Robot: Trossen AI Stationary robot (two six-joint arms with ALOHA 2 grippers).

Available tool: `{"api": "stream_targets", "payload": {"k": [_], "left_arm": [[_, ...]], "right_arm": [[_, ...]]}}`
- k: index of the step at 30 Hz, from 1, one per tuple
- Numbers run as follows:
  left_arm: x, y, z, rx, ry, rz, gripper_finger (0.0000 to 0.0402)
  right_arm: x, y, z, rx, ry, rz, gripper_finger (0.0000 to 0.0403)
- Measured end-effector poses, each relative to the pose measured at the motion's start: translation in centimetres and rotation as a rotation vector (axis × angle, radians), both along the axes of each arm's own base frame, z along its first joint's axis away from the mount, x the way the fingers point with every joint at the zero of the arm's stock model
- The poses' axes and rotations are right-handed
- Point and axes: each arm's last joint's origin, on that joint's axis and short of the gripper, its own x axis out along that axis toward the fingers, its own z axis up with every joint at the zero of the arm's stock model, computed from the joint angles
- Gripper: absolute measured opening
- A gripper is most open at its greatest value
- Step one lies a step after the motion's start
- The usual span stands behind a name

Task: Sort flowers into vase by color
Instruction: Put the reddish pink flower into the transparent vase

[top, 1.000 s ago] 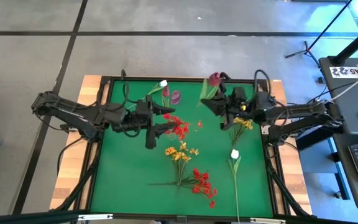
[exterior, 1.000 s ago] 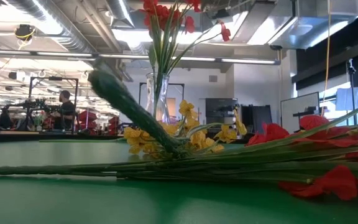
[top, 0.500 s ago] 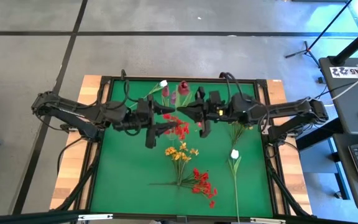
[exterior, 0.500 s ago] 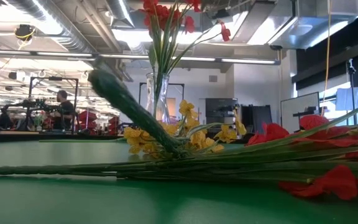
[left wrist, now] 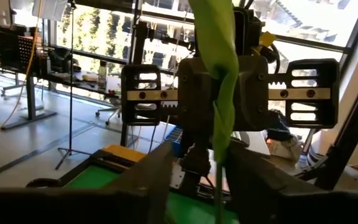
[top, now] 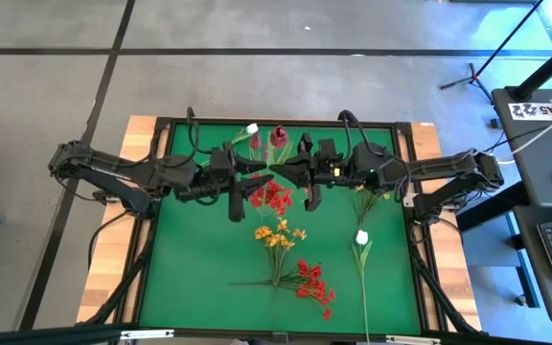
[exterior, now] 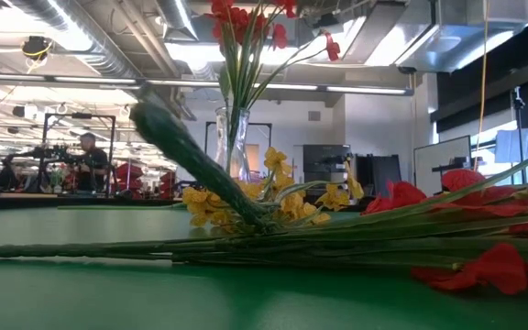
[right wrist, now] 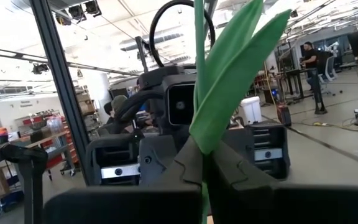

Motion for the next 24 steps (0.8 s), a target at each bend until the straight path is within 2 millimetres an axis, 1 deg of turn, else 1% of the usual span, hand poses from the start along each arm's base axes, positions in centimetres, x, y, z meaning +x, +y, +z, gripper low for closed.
{"api": "stream_targets", "payload": {"k": [2,5,6,9,12,16,20,22,24], "left_arm": [[0.0,-0.1,0.0,0.000,0.000,-0.004,0.0091],[0.0,-0.3,0.0,0.000,0.001,-0.010,0.0022],[0.0,-0.3,0.0,0.000,0.000,-0.011,0.0013],[-0.1,-0.3,0.0,0.003,0.001,-0.004,0.0009],[-0.2,-0.2,0.2,0.001,-0.007,0.001,0.0005],[-1.2,-0.1,1.1,-0.007,-0.045,0.002,0.0003],[-3.1,-0.4,2.6,0.022,-0.101,-0.019,0.0002],[-4.5,-0.7,3.6,0.050,-0.141,-0.041,0.0002],[-6.1,-1.2,4.7,0.079,-0.187,-0.065,0.0002]], "right_arm": [[0.0,0.0,0.0,0.000,0.004,-0.003,0.0004],[0.0,0.0,-0.1,-0.004,0.005,0.008,0.0025],[0.0,0.0,-0.1,-0.005,0.005,0.012,0.0037],[-0.1,0.0,0.0,-0.007,0.014,0.017,0.0084],[-0.6,0.1,0.2,-0.011,0.039,0.027,0.0144],[-1.7,0.0,0.6,-0.023,0.085,0.037,0.0226],[-3.5,-0.1,1.7,-0.056,0.104,0.051,0.0285],[-4.4,-0.1,2.1,-0.064,0.119,0.064,0.0301],[-5.4,-0.1,2.3,-0.069,0.157,0.078,0.0307]]}}
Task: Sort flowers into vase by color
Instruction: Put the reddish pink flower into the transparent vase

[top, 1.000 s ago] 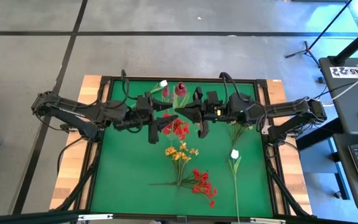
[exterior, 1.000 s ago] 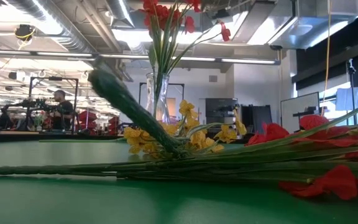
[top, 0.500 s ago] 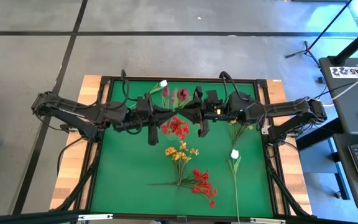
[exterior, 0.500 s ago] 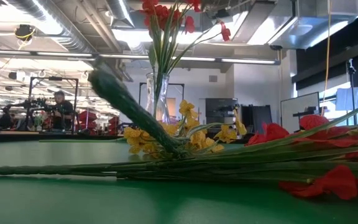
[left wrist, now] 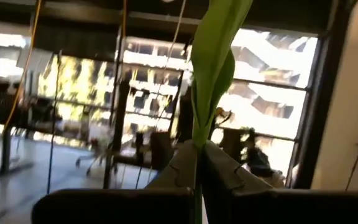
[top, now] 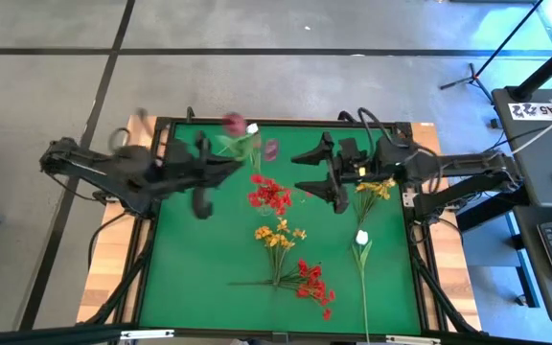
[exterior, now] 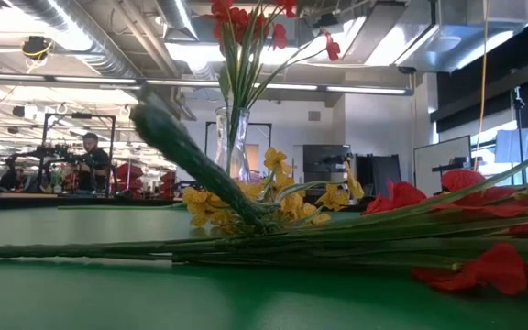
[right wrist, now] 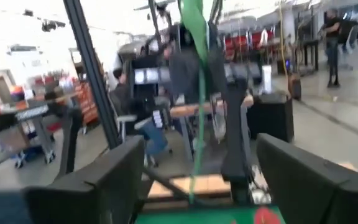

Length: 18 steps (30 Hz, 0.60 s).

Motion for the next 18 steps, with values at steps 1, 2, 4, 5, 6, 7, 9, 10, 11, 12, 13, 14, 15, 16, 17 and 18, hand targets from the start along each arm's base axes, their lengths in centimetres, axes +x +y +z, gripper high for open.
{"api": "stream_targets", "payload": {"k": [1,2,4,5,6,7,9,10,11,12,13,14,15,16,17,18], "left_arm": [[-0.7,-0.3,0.4,0.019,-0.013,-0.006,0.0002],[-1.4,-0.6,0.6,0.045,-0.014,-0.020,0.0001],[-2.0,-1.5,0.5,0.083,-0.009,-0.049,0.0001],[-2.1,-2.0,0.1,0.099,0.000,-0.042,0.0001],[-2.2,-2.5,-0.4,0.119,0.007,-0.023,0.0001],[-2.2,-2.9,-1.2,0.142,0.019,0.001,0.0001],[-2.2,-3.5,-2.6,0.173,0.012,0.053,0.0001],[-2.3,-3.5,-3.2,0.180,-0.008,0.072,0.0000],[-2.5,-3.4,-3.8,0.186,-0.035,0.084,0.0000],[-2.7,-3.3,-4.5,0.182,-0.064,0.097,0.0000],[-2.9,-3.2,-5.2,0.180,-0.094,0.105,0.0000],[-3.2,-3.0,-6.1,0.183,-0.120,0.115,0.0000],[-3.3,-2.7,-7.0,0.186,-0.142,0.126,0.0000],[-3.5,-2.4,-7.9,0.185,-0.170,0.131,0.0000],[-3.7,-2.0,-8.8,0.179,-0.197,0.136,0.0000],[-4.0,-1.6,-9.6,0.174,-0.218,0.146,0.0000]], "right_arm": [[-0.4,0.0,0.0,-0.002,0.026,0.002,0.0308],[-0.9,0.2,-0.1,-0.006,0.057,0.007,0.0306],[-1.6,0.7,-0.4,-0.041,0.124,-0.005,0.0300],[-1.8,1.1,-0.7,-0.069,0.157,-0.020,0.0296],[-2.1,1.5,-1.0,-0.097,0.190,-0.045,0.0291],[-2.3,2.1,-1.3,-0.124,0.223,-0.074,0.0286],[-2.6,3.3,-1.7,-0.175,0.255,-0.131,0.0274],[-2.7,3.9,-2.0,-0.197,0.261,-0.156,0.0269],[-2.9,4.4,-2.2,-0.214,0.266,-0.168,0.0263],[-3.1,4.9,-2.3,-0.225,0.270,-0.173,0.0258],[-3.3,5.3,-2.5,-0.236,0.275,-0.176,0.0254],[-3.6,5.6,-2.7,-0.245,0.280,-0.180,0.0250],[-3.9,5.8,-2.7,-0.249,0.278,-0.189,0.0246],[-4.3,5.9,-2.8,-0.250,0.276,-0.200,0.0243],[-4.7,6.0,-2.9,-0.251,0.275,-0.206,0.0240],[-5.2,6.0,-3.1,-0.246,0.271,-0.211,0.0238]]}}
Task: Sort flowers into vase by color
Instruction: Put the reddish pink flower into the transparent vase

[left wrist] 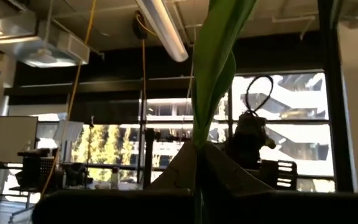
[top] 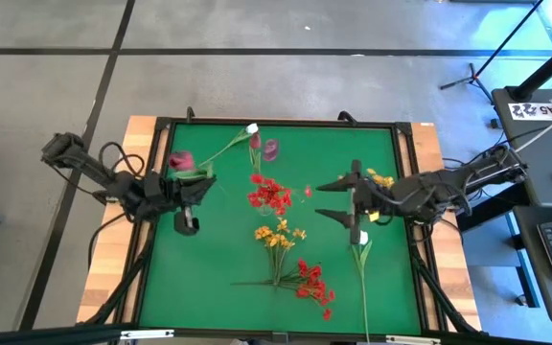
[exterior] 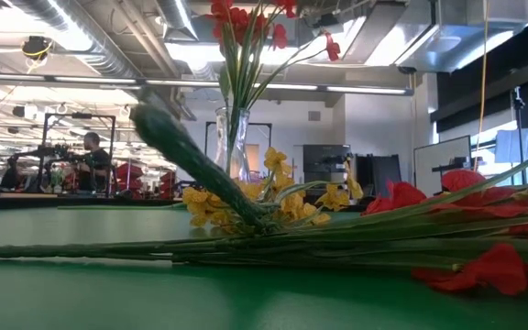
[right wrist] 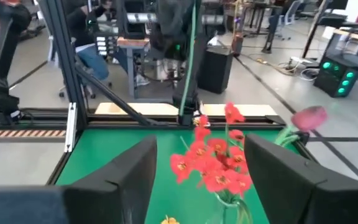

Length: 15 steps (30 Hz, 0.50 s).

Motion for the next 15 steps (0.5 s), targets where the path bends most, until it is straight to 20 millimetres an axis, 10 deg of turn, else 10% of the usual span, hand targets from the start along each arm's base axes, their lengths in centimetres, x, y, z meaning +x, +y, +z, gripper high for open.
{"api": "stream_targets", "payload": {"k": [15], "left_arm": [[3.0,6.6,-6.6,-0.071,0.031,0.105,0.0000]], "right_arm": [[-3.7,-1.8,-7.3,0.077,-0.156,-0.050,0.0232]]}}
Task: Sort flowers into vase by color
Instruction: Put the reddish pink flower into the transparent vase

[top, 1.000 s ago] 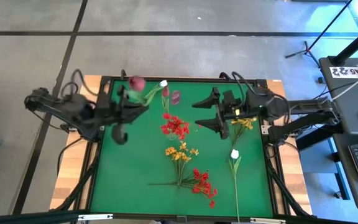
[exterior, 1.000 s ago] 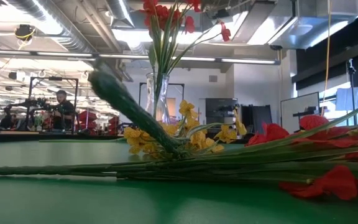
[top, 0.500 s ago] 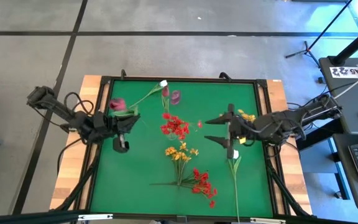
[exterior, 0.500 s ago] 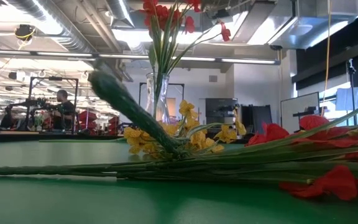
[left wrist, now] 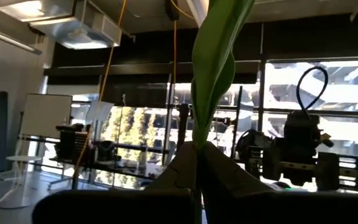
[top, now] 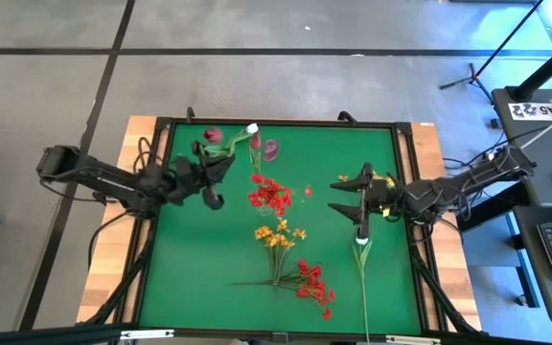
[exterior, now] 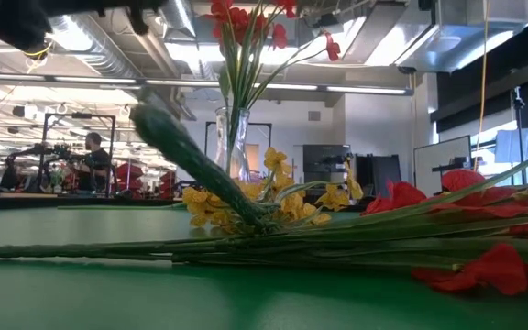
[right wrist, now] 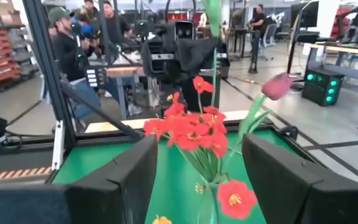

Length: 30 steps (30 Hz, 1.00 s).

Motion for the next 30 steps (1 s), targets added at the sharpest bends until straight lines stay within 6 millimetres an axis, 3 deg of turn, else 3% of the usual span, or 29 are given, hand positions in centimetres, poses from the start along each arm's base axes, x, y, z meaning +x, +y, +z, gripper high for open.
{"api": "stream_targets", "payload": {"k": [8,30], "left_arm": [[1.8,1.5,-1.9,-0.031,0.043,-0.068,0.0000],[3.7,1.9,-4.7,-0.070,0.137,-0.117,0.0003]], "right_arm": [[0.0,0.0,-0.5,0.019,-0.004,0.000,0.0232],[0.0,0.0,-0.6,0.050,-0.004,-0.001,0.0232]]}}
